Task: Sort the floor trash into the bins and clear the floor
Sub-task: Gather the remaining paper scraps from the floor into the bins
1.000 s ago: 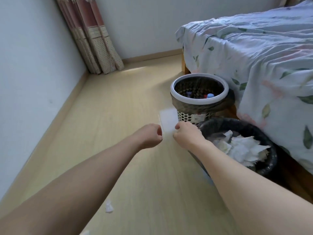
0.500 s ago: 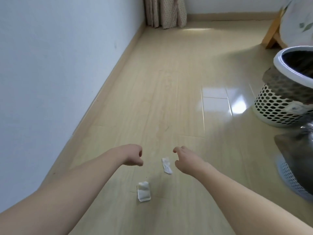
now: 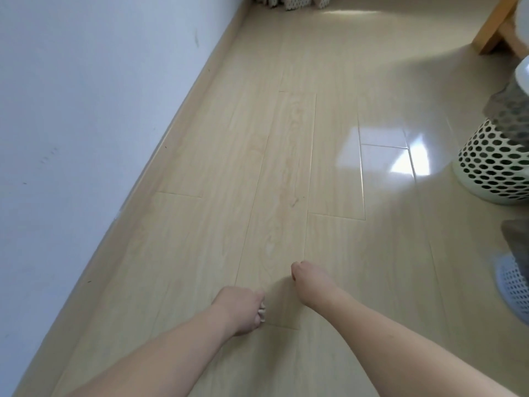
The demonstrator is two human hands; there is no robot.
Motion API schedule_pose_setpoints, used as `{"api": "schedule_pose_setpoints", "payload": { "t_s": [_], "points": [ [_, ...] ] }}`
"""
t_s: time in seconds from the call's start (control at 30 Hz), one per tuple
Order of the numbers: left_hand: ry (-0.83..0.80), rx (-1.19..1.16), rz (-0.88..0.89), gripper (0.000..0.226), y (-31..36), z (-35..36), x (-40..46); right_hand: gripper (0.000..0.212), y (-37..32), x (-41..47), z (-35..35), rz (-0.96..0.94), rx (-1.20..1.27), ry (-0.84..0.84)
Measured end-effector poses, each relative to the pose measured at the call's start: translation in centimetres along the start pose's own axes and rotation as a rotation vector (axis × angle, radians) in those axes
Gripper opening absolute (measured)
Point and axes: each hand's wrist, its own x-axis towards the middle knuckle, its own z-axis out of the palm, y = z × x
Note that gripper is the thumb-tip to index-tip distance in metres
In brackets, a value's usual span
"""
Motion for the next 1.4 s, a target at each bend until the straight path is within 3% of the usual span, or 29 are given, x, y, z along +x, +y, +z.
{"api": "schedule_pose_setpoints", "payload": {
  "t_s": [0.13, 0.23, 0.5, 0.63, 0.83, 0.93, 1.0, 1.2, 1.4],
  "points": [
    [0.056, -0.109, -0.089, 0.032, -0.4, -3.3, 0.8, 0.019, 1.2, -1.0, -2.3, 0.001, 0.04, -0.057],
    [0.11, -0.227, -0.113, 0.022, 0.6, -7.2, 1.3, 0.015, 3.0, -2.4, -6.0, 0.013, 0.08, 0.014],
    [0.35, -0.546, 0.121, 0.021, 14.1, -21.6, 1.9, 0.012, 15.6, -13.4, -18.7, 0.179, 0.249, 0.442],
    [0.404, -0.755, 0.302, 0.025, 23.9, -27.3, 2.3, 0.011, 24.1, -20.8, -21.7, 0.39, 0.339, 0.676],
    [0.44, -0.646, 0.481, 0.017, 38.3, -30.5, 4.0, 0.014, 34.8, -28.9, -20.4, 0.671, 0.445, 0.779],
    [0.27, -0.424, 0.47, 0.01, 43.2, -29.6, 5.4, 0.018, 37.7, -30.3, -18.0, 0.711, 0.512, 0.719],
    [0.214, -0.292, 0.448, 0.017, 45.1, -28.8, 6.5, 0.022, 38.9, -30.5, -16.9, 0.712, 0.576, 0.683],
    [0.383, -0.102, 0.459, 0.025, 44.6, -29.1, 7.4, 0.037, 38.5, -29.9, -18.1, 0.67, 0.645, 0.727],
    [0.569, 0.002, 0.556, 0.026, 41.2, -35.7, 5.1, 0.051, 34.3, -31.2, -25.1, 0.633, 0.612, 0.712]
  ]
}}
